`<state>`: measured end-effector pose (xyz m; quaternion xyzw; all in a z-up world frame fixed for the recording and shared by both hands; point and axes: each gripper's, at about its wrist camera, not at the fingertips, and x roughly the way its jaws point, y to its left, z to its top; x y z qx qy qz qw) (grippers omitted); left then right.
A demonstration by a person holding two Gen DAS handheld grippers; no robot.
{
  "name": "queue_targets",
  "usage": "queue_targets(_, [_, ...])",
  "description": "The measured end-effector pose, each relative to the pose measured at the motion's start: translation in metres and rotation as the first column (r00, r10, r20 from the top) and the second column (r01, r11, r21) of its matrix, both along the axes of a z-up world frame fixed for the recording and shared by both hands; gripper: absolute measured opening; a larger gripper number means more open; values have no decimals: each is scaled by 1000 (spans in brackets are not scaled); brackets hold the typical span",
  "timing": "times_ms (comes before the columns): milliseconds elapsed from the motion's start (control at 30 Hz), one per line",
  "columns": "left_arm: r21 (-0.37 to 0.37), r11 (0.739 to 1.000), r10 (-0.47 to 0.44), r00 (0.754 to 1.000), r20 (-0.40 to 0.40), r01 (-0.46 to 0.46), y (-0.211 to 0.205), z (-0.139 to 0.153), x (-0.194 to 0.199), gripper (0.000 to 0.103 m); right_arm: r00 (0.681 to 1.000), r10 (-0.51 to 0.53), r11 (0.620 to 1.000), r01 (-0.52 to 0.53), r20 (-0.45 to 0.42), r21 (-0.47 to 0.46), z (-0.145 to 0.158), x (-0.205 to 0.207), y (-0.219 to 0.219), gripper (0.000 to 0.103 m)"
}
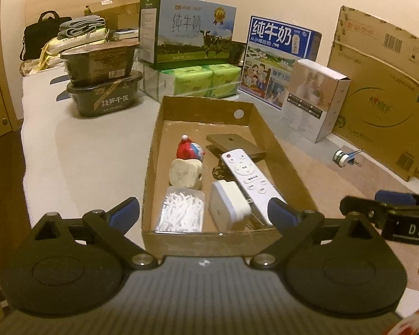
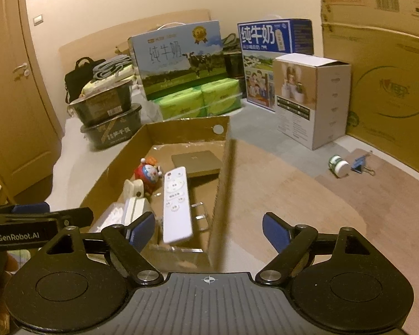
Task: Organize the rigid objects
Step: 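Move both open grippers toward the tape roll and blue binder clip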
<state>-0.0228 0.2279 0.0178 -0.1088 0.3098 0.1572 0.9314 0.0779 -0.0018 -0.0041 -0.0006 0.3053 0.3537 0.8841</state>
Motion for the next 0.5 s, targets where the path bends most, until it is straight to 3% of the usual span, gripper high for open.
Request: queue_targets(500, [-28,999,-34,999,10,34,-36,0,-12,102,996,-89,995,89,-19,-37,-5,-19,-73,85])
